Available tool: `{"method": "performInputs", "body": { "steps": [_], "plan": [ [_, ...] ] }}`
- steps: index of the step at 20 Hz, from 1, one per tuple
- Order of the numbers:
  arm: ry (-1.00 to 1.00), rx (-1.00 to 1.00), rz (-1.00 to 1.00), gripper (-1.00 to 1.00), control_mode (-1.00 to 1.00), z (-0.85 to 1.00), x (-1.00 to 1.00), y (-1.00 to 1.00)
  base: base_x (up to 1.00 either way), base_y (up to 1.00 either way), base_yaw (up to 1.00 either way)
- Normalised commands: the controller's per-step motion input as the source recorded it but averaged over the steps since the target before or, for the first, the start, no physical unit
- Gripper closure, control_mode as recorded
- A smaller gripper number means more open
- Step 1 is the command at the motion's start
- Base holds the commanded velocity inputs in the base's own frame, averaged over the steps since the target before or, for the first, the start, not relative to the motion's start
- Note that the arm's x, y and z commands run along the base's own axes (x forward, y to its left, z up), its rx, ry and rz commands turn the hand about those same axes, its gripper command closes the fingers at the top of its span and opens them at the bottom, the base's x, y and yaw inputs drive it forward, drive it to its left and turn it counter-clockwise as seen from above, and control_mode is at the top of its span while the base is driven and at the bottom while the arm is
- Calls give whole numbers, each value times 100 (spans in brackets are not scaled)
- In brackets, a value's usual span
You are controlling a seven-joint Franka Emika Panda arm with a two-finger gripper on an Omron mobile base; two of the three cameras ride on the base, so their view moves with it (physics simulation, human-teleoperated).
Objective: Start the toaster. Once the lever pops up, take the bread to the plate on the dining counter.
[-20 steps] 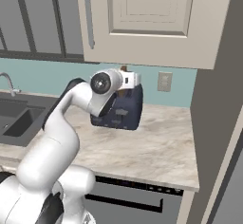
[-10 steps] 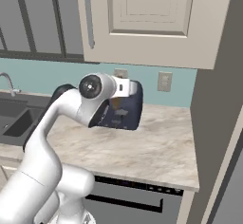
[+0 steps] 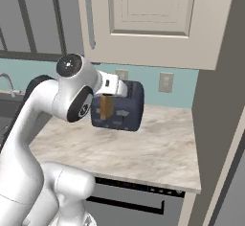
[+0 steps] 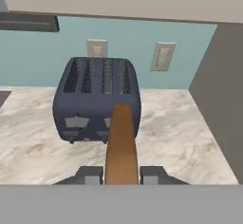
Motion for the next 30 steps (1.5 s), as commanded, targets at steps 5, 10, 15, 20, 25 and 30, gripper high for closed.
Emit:
{"method": "performInputs", "body": {
  "steps": [5,10,15,20,25,30],
  "plan": [
    [23,1,-1,100,-100,10,-46,31,0,0,0],
    [19,3,-2,100,-100,11,-38,23,0,0,0],
    [15,5,-1,100,-100,3,-44,21,0,0,0],
    [7,1,0,100,-100,0,-32,12,0,0,0],
    [0,0,0,100,-100,0,-7,0,0,0,0],
    [0,1,0,100,-100,0,-3,7,0,0,0]
  ]
}}
